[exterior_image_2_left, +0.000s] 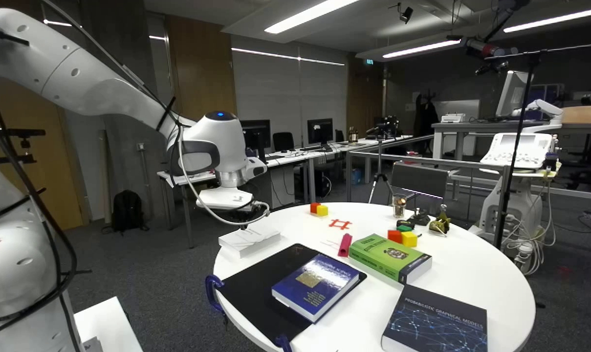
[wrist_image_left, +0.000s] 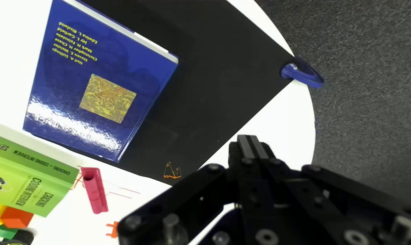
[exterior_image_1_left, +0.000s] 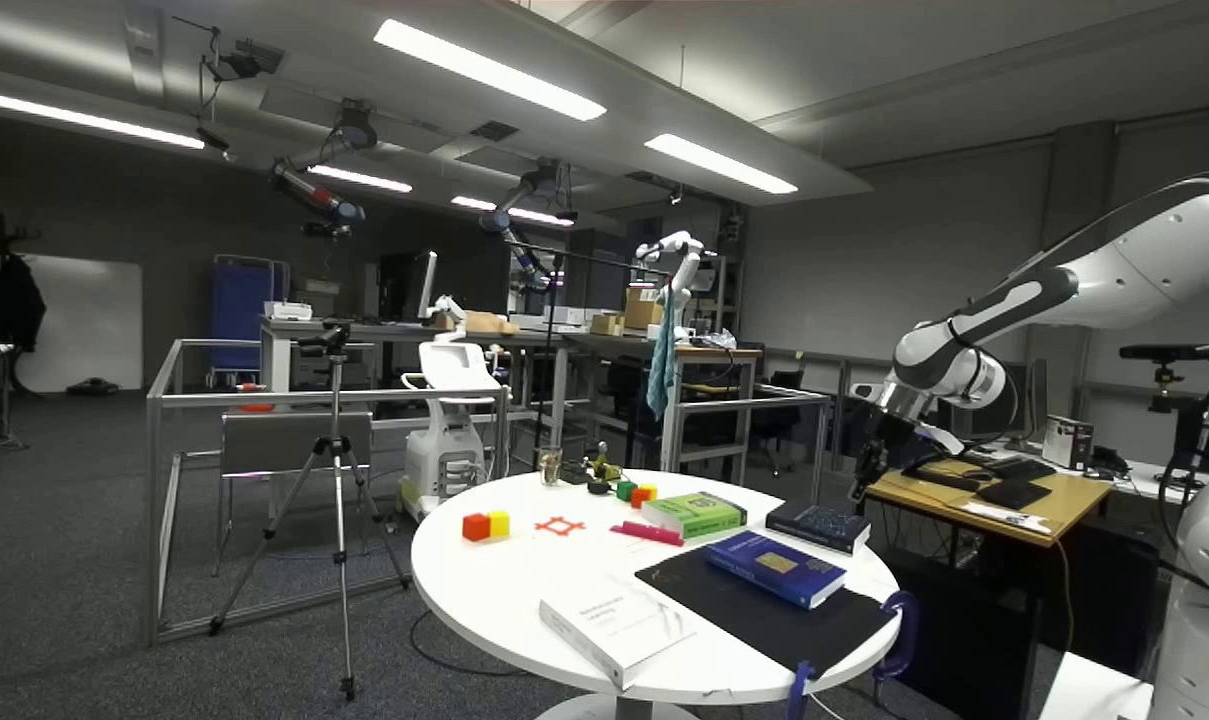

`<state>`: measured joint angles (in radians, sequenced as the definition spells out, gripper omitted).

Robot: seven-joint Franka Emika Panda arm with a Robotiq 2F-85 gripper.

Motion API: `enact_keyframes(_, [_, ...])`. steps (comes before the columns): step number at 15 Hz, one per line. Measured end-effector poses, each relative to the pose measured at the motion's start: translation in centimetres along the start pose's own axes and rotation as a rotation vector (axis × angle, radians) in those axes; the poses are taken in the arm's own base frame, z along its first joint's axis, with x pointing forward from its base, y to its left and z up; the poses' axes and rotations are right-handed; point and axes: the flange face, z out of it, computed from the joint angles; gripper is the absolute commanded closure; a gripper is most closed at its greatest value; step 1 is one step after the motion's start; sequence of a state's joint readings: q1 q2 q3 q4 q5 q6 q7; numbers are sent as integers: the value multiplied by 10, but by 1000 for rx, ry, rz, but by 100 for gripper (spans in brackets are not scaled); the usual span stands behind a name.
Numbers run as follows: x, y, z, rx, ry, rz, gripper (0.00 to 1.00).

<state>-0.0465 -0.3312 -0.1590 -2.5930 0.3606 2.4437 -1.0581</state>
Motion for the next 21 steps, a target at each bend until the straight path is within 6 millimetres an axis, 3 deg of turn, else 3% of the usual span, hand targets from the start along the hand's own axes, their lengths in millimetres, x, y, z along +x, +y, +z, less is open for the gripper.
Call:
enact_keyframes(8, [-26,-6,-24,149,5,63,100])
enact_keyframes(9, [-27,-7,-25,160,-3,62,74])
enact_keyframes(10, [-28,-8,-25,169,-14,65,73])
enact_keyframes(11, [-28,-9,-25,172,-26,72,93])
enact_keyframes(13, [-28,-10,-26,169,-45,78,76])
enact_keyframes(14, [-28,-10,-26,167,-47,79,73])
enact_keyframes(21, [-28,-10,-26,167,-48,79,73])
